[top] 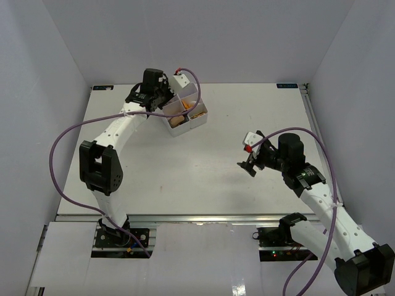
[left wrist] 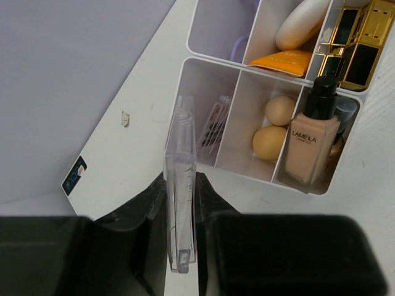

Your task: Organize the makeup

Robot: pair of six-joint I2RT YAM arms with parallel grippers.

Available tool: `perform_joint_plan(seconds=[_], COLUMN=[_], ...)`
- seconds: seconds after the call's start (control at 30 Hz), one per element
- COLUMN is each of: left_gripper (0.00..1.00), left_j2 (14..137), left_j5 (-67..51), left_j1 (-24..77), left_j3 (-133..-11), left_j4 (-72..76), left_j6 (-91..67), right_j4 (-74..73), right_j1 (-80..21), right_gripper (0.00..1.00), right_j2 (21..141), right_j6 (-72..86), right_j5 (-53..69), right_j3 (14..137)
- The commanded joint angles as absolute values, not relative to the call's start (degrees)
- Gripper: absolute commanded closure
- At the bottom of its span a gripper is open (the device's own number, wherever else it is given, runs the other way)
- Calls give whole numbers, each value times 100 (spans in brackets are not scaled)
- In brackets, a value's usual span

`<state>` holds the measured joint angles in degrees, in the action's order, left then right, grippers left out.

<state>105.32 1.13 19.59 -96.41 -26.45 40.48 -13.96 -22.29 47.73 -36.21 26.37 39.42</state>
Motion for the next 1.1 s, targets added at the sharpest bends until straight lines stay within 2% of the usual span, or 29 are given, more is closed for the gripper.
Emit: perform_joint_plan(seconds=[0.0, 0.8, 0.93, 1.07], left_gripper=[95, 89, 83, 67], left_j2=[10583, 11118, 11118, 11127], left_j5=[-150, -88, -88, -31], left_j1=[1917, 1881, 1872, 1868], left_j3=[-9872, -9809, -9814, -9783], left_j4=[-2278, -1969, -1892, -1798], left_j6=[4472, 5009, 5010, 4973], right_j4=[-1318, -1310, -1310, -1310], right_j1=[-2155, -2074, -2051, -2035], right_gripper=[10, 10, 10, 10], right_j2=[4823, 4948, 4939, 4923], right_j6=[-3630, -3630, -3630, -3621], right_j5=[2699, 2707, 2721, 2725], right_j3=[3894, 3876, 3876, 3876])
